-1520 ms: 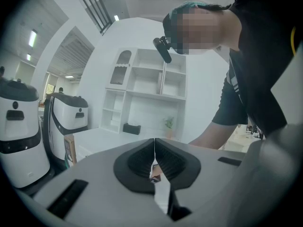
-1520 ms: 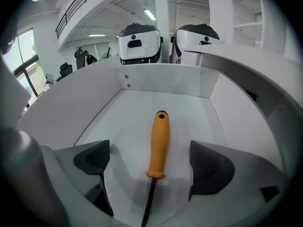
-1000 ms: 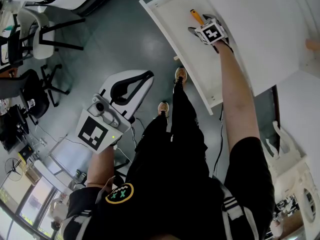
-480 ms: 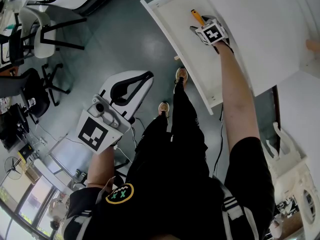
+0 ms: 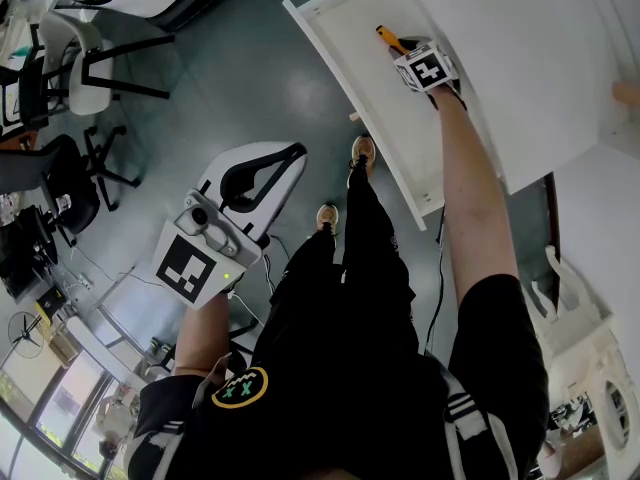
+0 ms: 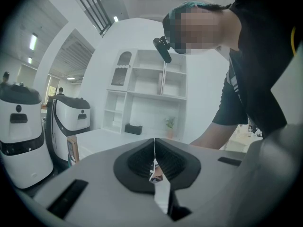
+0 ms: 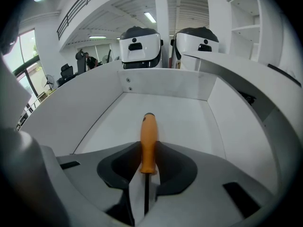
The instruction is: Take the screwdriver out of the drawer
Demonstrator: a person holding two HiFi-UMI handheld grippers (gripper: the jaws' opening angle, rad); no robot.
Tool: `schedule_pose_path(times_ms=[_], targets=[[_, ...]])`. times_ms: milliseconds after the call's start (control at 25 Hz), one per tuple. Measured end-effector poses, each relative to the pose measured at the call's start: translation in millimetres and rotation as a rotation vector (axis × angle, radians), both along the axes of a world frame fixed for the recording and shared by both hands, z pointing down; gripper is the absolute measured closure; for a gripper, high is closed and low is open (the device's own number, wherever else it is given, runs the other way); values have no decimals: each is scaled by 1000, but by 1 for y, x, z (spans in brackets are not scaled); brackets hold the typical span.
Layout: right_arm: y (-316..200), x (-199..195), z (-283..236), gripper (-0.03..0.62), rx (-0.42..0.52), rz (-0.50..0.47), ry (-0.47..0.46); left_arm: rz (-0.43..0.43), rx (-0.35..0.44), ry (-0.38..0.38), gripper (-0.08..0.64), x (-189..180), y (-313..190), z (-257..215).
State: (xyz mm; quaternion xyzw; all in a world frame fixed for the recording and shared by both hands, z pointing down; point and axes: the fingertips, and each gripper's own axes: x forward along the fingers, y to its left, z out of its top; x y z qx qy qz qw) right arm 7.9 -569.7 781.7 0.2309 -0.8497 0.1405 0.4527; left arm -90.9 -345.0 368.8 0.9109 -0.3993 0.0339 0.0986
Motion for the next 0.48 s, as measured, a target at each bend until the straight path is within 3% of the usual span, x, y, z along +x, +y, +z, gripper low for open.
schedule_pose_path(times_ms=[480], targets=[[0, 2, -8, 476, 55, 4, -20, 4, 0, 0, 540, -1, 5, -1]])
